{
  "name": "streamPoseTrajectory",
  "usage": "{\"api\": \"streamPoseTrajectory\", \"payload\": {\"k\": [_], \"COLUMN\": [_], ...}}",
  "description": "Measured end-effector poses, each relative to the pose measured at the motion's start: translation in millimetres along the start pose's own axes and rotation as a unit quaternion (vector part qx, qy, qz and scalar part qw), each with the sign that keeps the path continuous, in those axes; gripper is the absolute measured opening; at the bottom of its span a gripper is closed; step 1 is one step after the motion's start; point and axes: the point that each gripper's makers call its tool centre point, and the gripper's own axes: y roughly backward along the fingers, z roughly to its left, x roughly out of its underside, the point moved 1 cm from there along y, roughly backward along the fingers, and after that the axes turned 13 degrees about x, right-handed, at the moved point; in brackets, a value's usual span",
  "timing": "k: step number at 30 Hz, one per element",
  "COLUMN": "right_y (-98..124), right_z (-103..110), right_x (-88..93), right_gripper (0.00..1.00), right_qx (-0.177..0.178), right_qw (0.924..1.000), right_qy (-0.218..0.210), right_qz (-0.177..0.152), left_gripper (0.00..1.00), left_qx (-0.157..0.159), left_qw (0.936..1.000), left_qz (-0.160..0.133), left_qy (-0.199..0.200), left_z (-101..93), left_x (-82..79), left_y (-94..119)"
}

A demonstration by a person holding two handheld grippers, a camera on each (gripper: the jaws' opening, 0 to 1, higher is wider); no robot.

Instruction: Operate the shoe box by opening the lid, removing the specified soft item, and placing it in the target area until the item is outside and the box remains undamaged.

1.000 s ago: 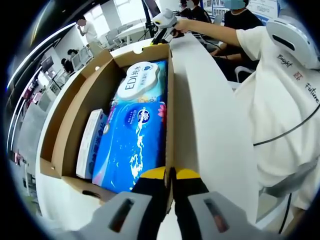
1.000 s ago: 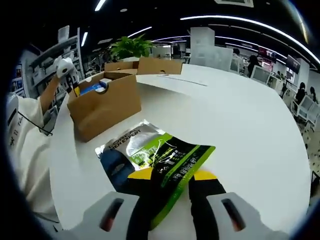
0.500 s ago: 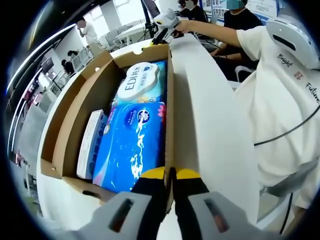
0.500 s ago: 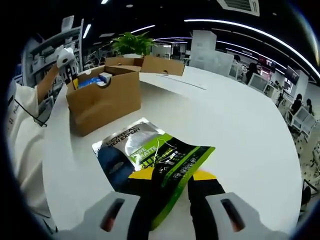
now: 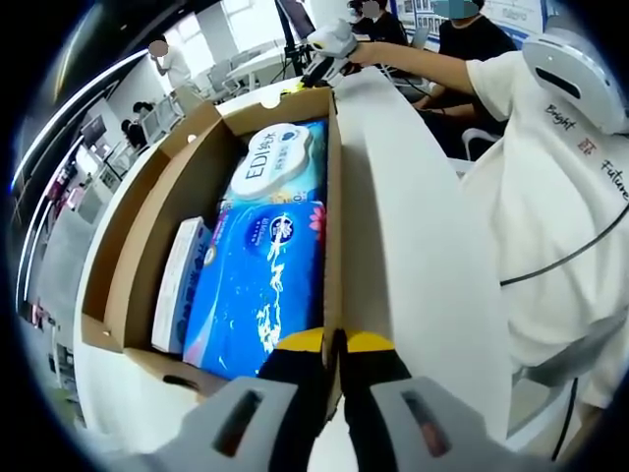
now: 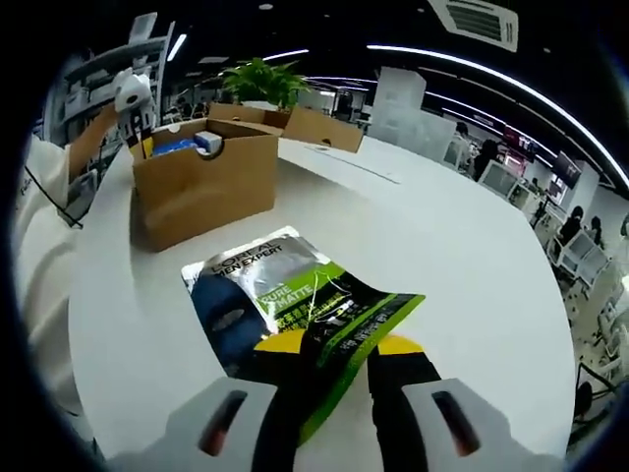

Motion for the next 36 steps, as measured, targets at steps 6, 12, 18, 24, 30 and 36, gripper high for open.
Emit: {"api": "streamPoseTrajectory", "payload": {"k": [6,12,18,24,30,36], "right_y": [-3.0,-4.1,-4.1,-3.3,-3.2,-2.9], "right_z": [-1.5,-1.8,-6.0,-14.0,-18.7,-19.4], "right_x": [-0.1,-1.6,-1.4,1.1,1.5,2.9], "right_gripper": [0.23,0.24,0.29,0.37,0.38,0.38], "right_qx": [-0.003,-0.001,0.014,0.035,0.052,0.054], "right_qw": [0.9999,0.9999,0.9999,0.9992,0.9985,0.9981], "right_qy": [-0.013,-0.010,-0.004,-0.014,-0.001,-0.005], "right_qz": [0.000,-0.003,-0.008,-0.011,-0.019,-0.028], "left_gripper": [0.04,0.04,0.04,0.04,0.04,0.04], "left_qx": [0.001,0.001,0.000,-0.001,-0.002,-0.004], "left_qw": [1.0000,1.0000,1.0000,1.0000,1.0000,1.0000], "left_qz": [0.000,-0.001,-0.003,-0.004,-0.004,-0.005], "left_qy": [0.003,0.003,0.003,0.001,0.000,-0.001], "left_z": [0.0,-0.2,0.4,0.9,1.0,1.0], "left_x": [-0.1,-0.4,-0.3,-0.2,0.0,0.2], "left_y": [0.0,-0.1,0.2,0.4,0.5,0.6]}}
